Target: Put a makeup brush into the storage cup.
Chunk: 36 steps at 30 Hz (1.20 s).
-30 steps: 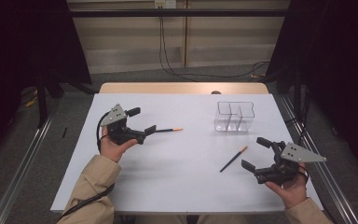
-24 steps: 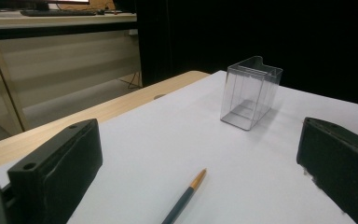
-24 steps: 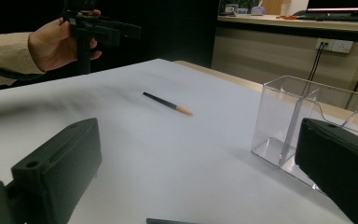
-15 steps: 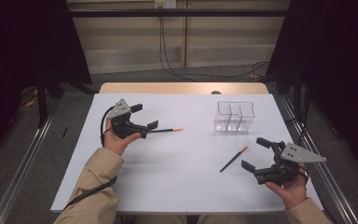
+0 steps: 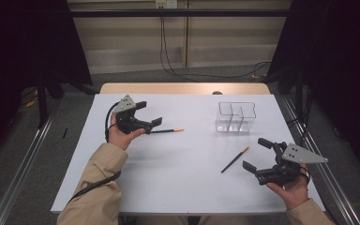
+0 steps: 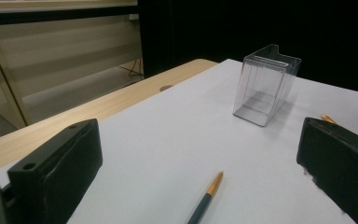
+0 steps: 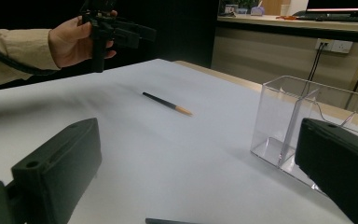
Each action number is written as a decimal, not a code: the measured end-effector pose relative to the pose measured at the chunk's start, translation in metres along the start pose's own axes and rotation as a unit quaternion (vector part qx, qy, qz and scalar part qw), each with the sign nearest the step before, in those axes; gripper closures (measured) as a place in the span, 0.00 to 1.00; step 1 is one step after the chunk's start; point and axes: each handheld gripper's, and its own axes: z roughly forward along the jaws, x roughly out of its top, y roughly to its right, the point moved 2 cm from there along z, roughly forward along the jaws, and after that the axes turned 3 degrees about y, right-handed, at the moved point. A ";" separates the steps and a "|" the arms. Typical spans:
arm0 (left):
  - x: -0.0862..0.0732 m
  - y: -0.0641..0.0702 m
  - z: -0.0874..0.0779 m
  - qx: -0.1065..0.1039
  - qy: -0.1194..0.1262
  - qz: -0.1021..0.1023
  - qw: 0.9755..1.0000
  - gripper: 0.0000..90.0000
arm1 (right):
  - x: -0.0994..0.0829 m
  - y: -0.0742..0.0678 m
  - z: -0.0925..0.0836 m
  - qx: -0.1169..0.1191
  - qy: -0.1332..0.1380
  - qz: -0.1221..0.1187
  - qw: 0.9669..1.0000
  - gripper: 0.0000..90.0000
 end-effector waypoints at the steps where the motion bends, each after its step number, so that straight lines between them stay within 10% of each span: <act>1: 0.000 -0.001 0.002 0.000 0.001 0.000 1.000 0.00 | 0.000 0.000 0.000 0.000 0.000 0.000 1.000 0.00; 36: 0.000 -0.012 0.030 0.003 0.016 -0.021 1.000 0.00 | -0.001 0.001 0.001 0.004 -0.001 -0.002 1.000 0.00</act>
